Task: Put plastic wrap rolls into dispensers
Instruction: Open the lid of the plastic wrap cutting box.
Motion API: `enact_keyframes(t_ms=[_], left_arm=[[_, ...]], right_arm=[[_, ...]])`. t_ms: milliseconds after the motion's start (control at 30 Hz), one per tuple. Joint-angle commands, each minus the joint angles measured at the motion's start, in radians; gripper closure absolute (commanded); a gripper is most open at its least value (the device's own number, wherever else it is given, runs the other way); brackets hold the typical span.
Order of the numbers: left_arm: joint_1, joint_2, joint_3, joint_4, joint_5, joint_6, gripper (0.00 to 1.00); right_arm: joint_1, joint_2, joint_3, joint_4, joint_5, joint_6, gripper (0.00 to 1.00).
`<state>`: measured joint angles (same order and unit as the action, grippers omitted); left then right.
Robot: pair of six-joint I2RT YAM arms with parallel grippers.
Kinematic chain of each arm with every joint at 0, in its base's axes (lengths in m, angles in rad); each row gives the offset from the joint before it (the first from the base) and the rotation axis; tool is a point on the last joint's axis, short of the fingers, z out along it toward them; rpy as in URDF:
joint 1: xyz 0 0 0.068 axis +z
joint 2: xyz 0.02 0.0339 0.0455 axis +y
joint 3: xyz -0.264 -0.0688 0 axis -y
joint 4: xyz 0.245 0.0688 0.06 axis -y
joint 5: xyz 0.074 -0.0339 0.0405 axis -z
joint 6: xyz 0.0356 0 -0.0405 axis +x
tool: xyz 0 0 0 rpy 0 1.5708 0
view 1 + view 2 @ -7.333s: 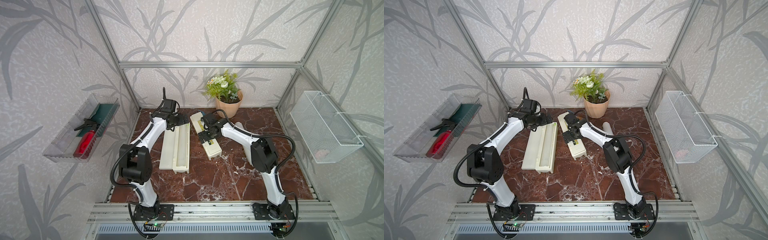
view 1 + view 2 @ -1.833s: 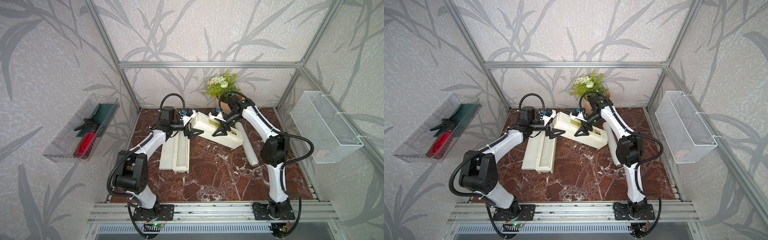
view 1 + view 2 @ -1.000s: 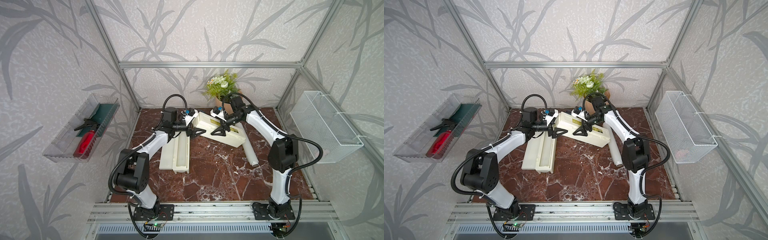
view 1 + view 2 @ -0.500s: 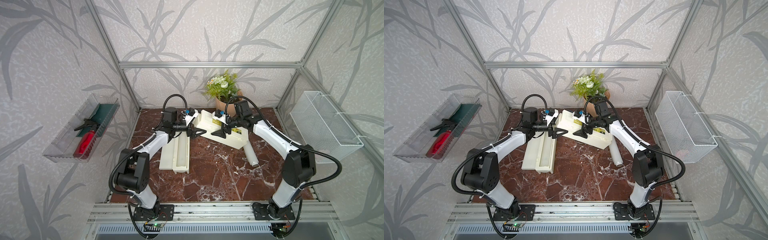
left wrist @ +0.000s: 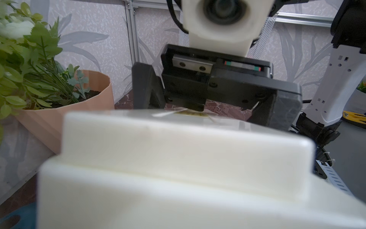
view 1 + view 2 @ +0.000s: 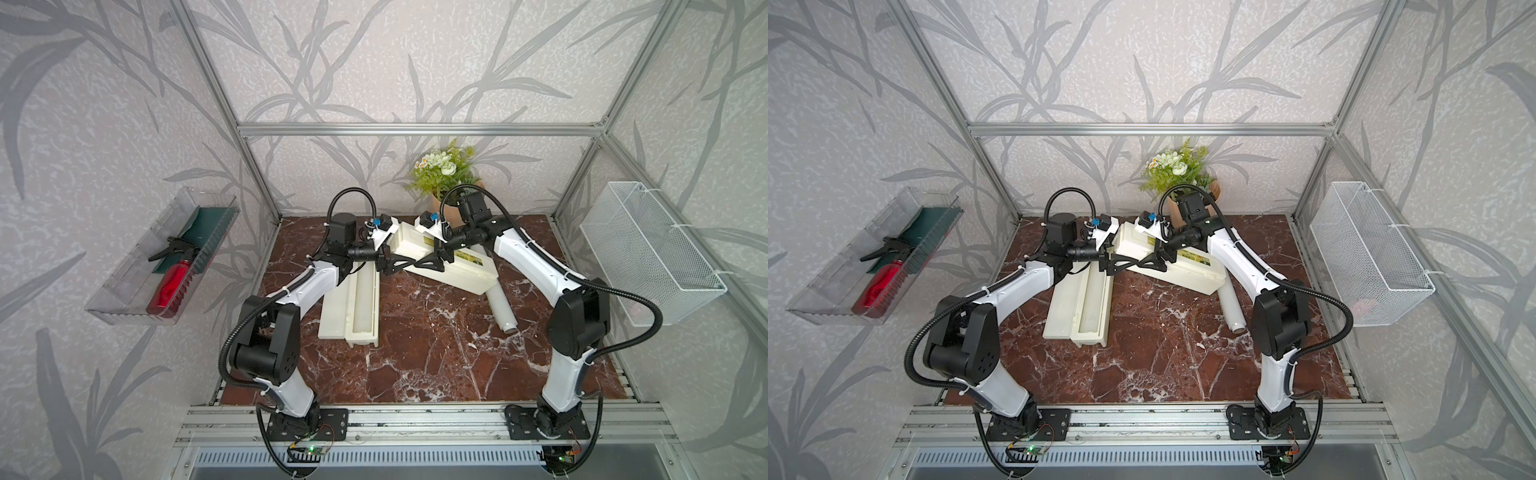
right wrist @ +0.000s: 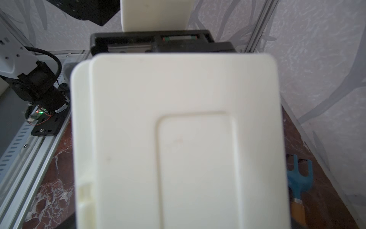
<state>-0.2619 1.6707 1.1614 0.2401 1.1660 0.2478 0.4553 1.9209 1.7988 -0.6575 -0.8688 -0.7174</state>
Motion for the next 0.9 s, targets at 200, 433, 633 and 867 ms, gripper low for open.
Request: enact_keyframes(t_ms=[200, 433, 633, 867], left_arm=[[-0.039, 0.000, 0.084, -0.119, -0.006, 0.164, 1.00], [-0.030, -0.027, 0.088, -0.373, -0.069, 0.386, 1.00], [-0.025, -0.023, 0.083, -0.424, -0.095, 0.446, 1.00], [0.015, 0.011, 0.106, -0.472, -0.114, 0.454, 1.00]], right_arm=[[-0.001, 0.059, 0.100, -0.101, -0.070, 0.059, 0.42], [-0.062, 0.045, 0.075, -0.057, -0.216, 0.119, 0.53], [-0.072, 0.106, 0.194, -0.228, -0.242, 0.043, 0.57], [-0.088, 0.085, 0.214, -0.214, -0.225, 0.068, 0.62]])
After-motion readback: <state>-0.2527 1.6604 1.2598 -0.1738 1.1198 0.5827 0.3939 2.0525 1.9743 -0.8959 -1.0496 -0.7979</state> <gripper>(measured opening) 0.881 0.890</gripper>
